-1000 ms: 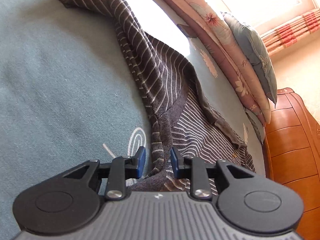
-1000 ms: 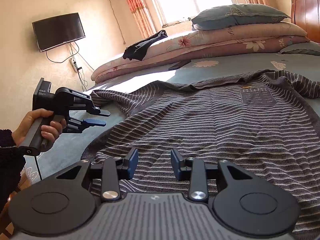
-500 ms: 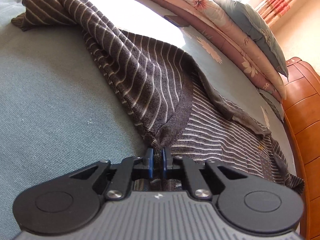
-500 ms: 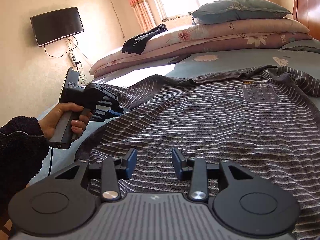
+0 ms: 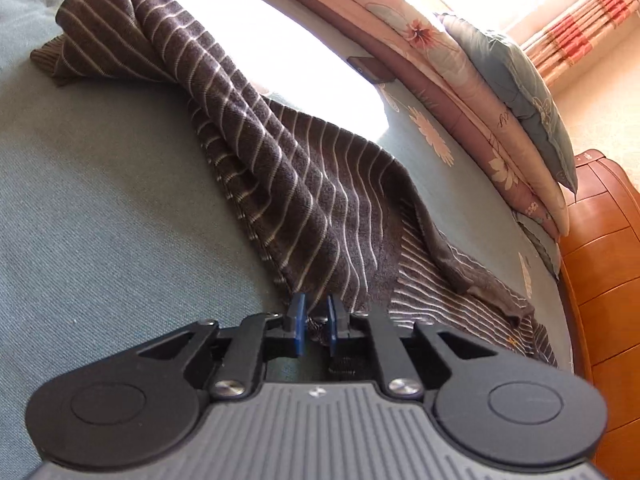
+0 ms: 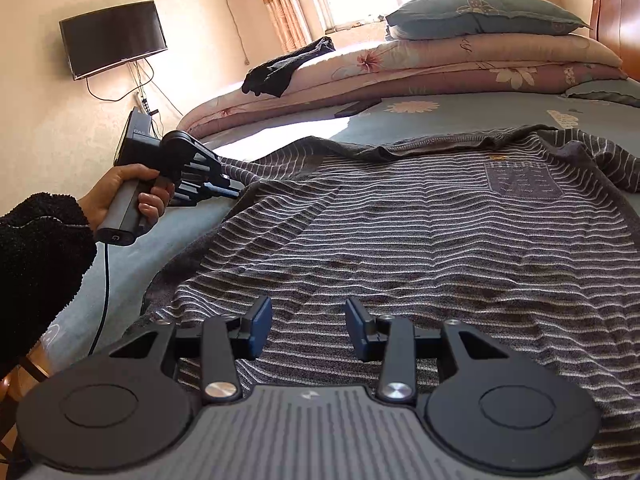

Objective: Fold clothes

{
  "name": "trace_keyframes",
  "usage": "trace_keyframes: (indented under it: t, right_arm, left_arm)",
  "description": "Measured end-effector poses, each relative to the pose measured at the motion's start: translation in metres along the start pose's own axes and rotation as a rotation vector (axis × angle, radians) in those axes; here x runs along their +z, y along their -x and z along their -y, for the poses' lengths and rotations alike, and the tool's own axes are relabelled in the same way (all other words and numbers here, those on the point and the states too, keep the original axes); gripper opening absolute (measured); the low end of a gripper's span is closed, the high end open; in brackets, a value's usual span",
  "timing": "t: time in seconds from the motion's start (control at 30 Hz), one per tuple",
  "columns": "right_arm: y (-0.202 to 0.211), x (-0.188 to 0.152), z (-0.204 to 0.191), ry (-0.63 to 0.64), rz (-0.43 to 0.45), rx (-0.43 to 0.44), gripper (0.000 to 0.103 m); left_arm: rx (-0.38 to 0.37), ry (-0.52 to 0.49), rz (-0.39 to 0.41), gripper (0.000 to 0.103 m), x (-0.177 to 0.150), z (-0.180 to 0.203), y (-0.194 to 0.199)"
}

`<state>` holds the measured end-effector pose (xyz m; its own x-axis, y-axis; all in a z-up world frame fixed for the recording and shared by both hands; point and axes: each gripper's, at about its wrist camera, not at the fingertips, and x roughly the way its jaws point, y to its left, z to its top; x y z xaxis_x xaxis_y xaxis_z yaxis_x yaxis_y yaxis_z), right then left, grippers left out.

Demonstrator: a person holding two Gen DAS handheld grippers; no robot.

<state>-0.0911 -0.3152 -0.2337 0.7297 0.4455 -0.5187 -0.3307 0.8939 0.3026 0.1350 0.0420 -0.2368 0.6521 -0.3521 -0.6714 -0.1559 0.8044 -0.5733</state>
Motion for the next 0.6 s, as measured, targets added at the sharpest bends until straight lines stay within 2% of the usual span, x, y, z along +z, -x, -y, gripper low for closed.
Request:
trace_keyframes:
  t: [0.07,0.1,0.13,0.2,0.23,0.3,0.37,0.47,0.5,0.57,0.6]
  right_arm:
    - [0.001,0.000,0.001,-0.011,0.002,0.006,0.048]
    - [0.001,0.000,0.002,-0.015,0.002,0.011,0.049]
    - [0.001,0.000,0.002,-0.018,0.001,0.015,0.049]
    - [0.001,-0.001,0.000,-0.006,-0.002,0.014,0.049]
    - [0.000,-0.001,-0.002,0.002,-0.003,0.009,0.049]
    - [-0.002,-0.002,-0.002,0.007,-0.009,0.001,0.049]
    - [-0.005,-0.003,-0.002,0.006,-0.018,-0.004,0.049]
    - [-0.008,-0.005,-0.002,0.013,-0.032,-0.009,0.049]
    - [-0.009,-0.005,-0.002,0.015,-0.033,-0.010,0.049]
    - [-0.009,-0.006,-0.002,0.016,-0.036,-0.012,0.049]
    - [-0.009,-0.006,-0.002,0.016,-0.036,-0.013,0.049]
  left_arm:
    - [-0.037,0.002,-0.012,0.027,-0.008,-0.005,0.002]
    - [-0.066,0.009,-0.024,0.037,-0.011,-0.009,0.002]
    - [-0.086,0.019,-0.029,0.038,-0.012,-0.011,0.000]
    - [-0.118,0.068,0.010,0.038,-0.012,-0.018,0.005]
    - [-0.163,0.094,0.018,0.038,-0.012,-0.021,0.005]
    - [-0.214,0.124,-0.042,0.039,-0.012,-0.024,-0.004]
    - [-0.204,0.123,-0.097,0.038,-0.013,-0.023,-0.016]
    - [-0.237,0.160,-0.078,0.038,-0.012,-0.021,-0.028]
    - [-0.248,0.176,-0.080,0.034,-0.011,-0.020,-0.032]
    - [-0.198,0.145,-0.035,0.015,-0.012,-0.012,-0.033]
    - [-0.155,0.094,0.003,0.007,-0.013,-0.005,-0.031]
